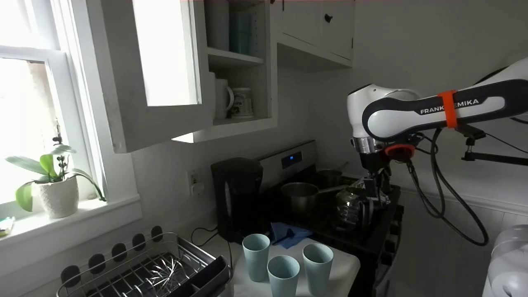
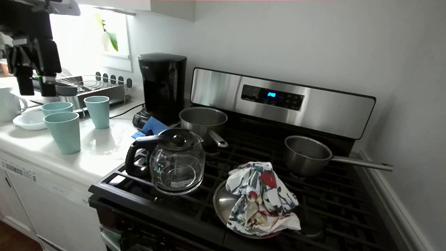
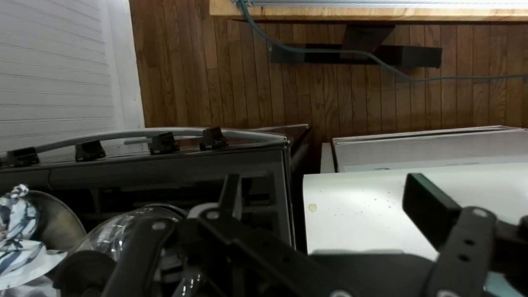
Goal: Stack all the blue cups on the kitchen counter together, pick up the blue stacked cups and place them upside down on the bottom shelf of the open cabinet
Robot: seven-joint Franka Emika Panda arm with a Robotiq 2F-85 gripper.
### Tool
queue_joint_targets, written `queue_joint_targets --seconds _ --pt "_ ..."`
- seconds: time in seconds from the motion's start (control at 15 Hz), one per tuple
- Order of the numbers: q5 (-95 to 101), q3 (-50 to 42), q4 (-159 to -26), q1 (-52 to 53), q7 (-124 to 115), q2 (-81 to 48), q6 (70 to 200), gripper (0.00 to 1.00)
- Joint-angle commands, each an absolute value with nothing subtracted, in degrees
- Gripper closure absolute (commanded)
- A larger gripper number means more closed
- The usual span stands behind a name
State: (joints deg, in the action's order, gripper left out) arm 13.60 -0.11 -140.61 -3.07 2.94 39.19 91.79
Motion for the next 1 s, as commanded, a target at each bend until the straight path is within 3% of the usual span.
queue_joint_targets --seconds 0.0,0.93 --pt "7.9 -1.5 -141.9 0.0 2.4 36.4 98.4 0.00" --pt "-0.9 2.8 -144.6 7.6 8.4 18.7 124.8 0.00"
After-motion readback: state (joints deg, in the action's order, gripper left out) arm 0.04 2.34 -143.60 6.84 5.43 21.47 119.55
